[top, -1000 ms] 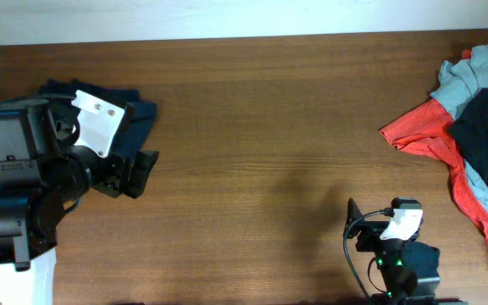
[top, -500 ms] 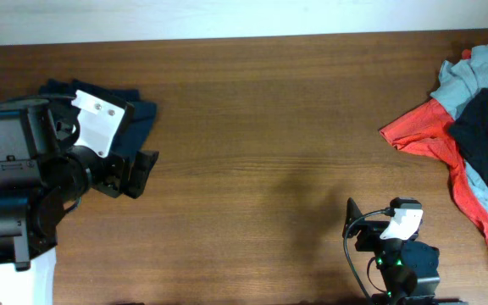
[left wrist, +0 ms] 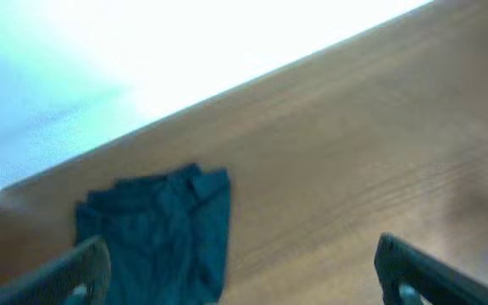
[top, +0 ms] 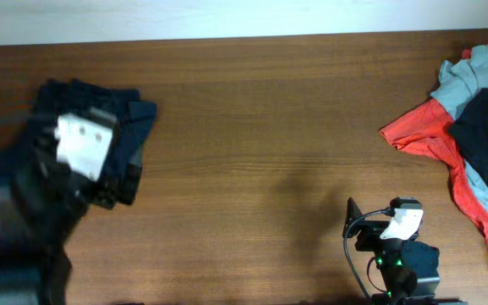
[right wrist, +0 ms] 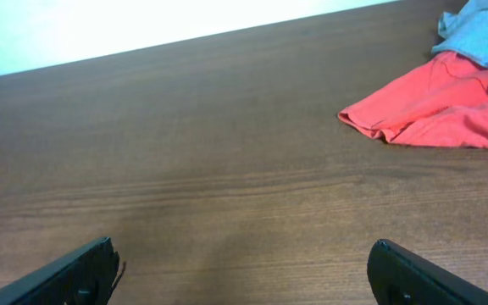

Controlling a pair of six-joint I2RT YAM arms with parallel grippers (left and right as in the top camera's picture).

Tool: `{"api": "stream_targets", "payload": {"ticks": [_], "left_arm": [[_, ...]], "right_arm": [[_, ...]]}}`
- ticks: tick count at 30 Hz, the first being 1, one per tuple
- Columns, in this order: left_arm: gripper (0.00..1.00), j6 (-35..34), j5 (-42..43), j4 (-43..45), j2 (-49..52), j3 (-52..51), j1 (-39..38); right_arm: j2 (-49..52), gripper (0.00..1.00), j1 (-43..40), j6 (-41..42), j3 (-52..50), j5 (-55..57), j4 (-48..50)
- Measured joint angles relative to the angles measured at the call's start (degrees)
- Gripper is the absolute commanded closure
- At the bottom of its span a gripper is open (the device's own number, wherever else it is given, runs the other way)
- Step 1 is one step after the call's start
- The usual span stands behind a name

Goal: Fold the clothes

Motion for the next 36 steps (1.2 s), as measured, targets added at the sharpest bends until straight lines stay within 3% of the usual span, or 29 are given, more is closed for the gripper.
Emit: {"api": "stream_targets", "payload": {"ticks": [9,12,22,30,36], "left_arm": [[0.01,-0.44,-0.74,25.35,-22.86,-37.46,0.00],[0.01,-1.79,-0.72,27.08,-31.52,-46.34,0.00],[0.01,-3.72,-0.61,29.00,-51.60,-61.70,0.00],[0.01,-4.13,1.70,41.03,-51.93,-70.47,0.00],[0.01,-4.13,2.43,40.50,-51.91,-73.88,0.00]], "right_arm": [[-0.04,0.01,0.00,0.02,0.00,0.02,0.04],[-0.11,0.01,0.00,0.22,0.00,0.02,0.07],[0.02,0.01,0.00,0.39,0.00,0.00,0.04],[0.00,0.01,0.00,0.46,0.00,0.00,0.04],[0.00,0.01,0.00,0.46,0.00,0.00,0.04]]}}
